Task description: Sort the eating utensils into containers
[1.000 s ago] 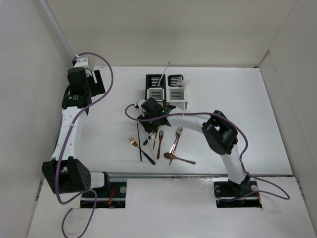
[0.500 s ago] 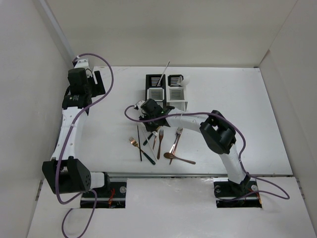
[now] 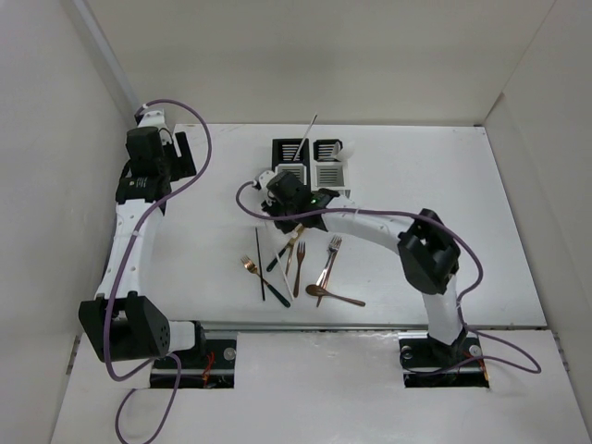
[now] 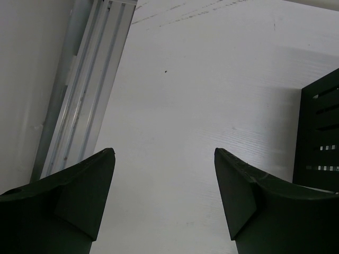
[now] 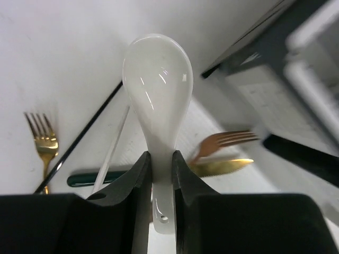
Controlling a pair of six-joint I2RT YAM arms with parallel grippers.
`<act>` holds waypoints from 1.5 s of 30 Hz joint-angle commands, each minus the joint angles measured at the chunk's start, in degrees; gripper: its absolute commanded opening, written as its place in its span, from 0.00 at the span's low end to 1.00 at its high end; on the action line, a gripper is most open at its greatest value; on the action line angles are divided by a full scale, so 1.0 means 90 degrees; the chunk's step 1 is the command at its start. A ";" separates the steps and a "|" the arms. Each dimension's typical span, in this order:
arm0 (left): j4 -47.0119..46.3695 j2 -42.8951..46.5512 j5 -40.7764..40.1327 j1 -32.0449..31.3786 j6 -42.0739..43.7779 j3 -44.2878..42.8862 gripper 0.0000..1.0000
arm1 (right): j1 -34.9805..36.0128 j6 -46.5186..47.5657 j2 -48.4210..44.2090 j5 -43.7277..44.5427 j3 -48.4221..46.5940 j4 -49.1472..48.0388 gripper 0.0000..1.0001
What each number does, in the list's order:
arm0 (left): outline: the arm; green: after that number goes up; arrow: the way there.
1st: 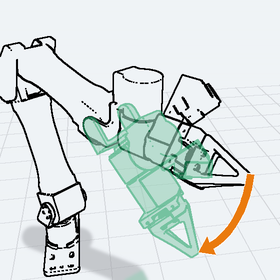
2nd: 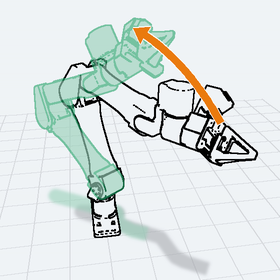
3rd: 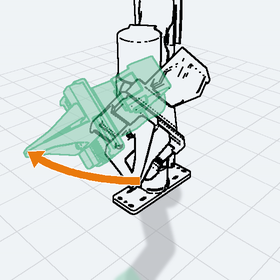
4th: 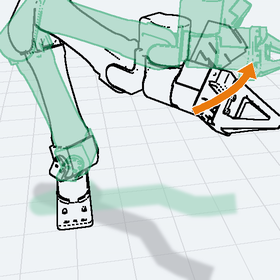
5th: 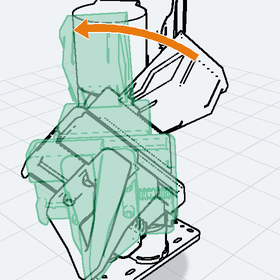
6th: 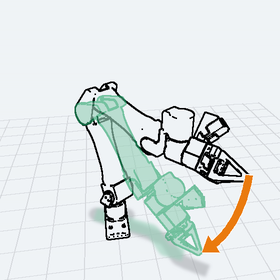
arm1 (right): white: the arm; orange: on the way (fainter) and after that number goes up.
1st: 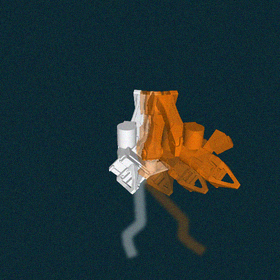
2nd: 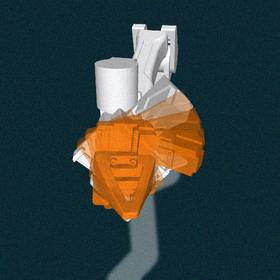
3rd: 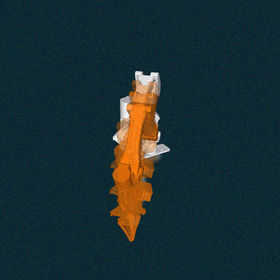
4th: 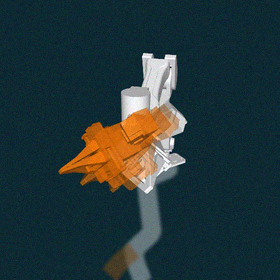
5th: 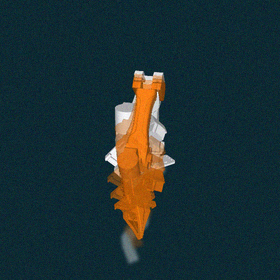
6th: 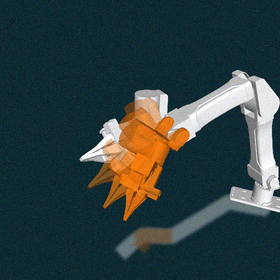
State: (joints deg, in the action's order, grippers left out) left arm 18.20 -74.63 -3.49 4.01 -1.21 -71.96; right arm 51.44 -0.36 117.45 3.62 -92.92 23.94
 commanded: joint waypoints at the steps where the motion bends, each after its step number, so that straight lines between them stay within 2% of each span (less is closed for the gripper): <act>1: -0.0215 0.0040 -0.0033 0.0062 -0.0012 -0.0022 0.73 | 0.0027 0.0322 -0.0969 0.0671 -0.0202 -0.0219 0.00; 4: -0.0215 -0.0027 -0.0033 0.0120 -0.0012 -0.0080 0.73 | 0.0027 0.0537 -0.1310 0.0906 -0.0202 -0.0520 0.00; 13: -0.0157 -0.0301 0.0026 0.0316 -0.0012 -0.0265 0.73 | -0.0714 0.0812 -0.1525 0.0107 -0.0516 -0.1087 0.00; 19: -0.0157 -0.0506 0.0094 0.0521 -0.0012 -0.0382 0.73 | -0.1623 0.0197 -0.1868 -0.0109 0.0178 -0.3565 0.00; 24: -0.0098 -0.0750 0.0094 0.0658 0.0047 -0.0597 0.73 | -0.2248 0.0128 -0.1420 -0.0274 0.0442 -0.5197 0.00; 28: -0.0098 -0.1140 0.0094 0.0658 0.0047 -0.0841 0.73 | -0.2619 -0.0184 -0.0981 -0.0528 0.1007 -0.7263 0.00; 31: 0.0038 -0.1462 0.0153 0.0658 0.0047 -0.1124 0.73 | -0.2766 -0.0253 -0.0736 -0.0793 0.1243 -0.8058 0.00; 38: 0.0097 -0.2058 0.0290 0.0658 0.0047 -0.1652 0.73 | -0.2766 -0.0457 -0.0131 -0.0861 0.1536 -0.8978 0.00; 45: 0.0097 -0.2362 0.0358 0.0658 0.0047 -0.1838 0.73 | -0.2766 -0.0458 0.0310 -0.0802 0.0843 -0.8287 0.00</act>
State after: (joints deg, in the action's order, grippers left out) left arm 19.31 -96.05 -1.02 9.76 -1.10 -85.67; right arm 26.22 -2.85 118.85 -2.57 -82.78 -51.00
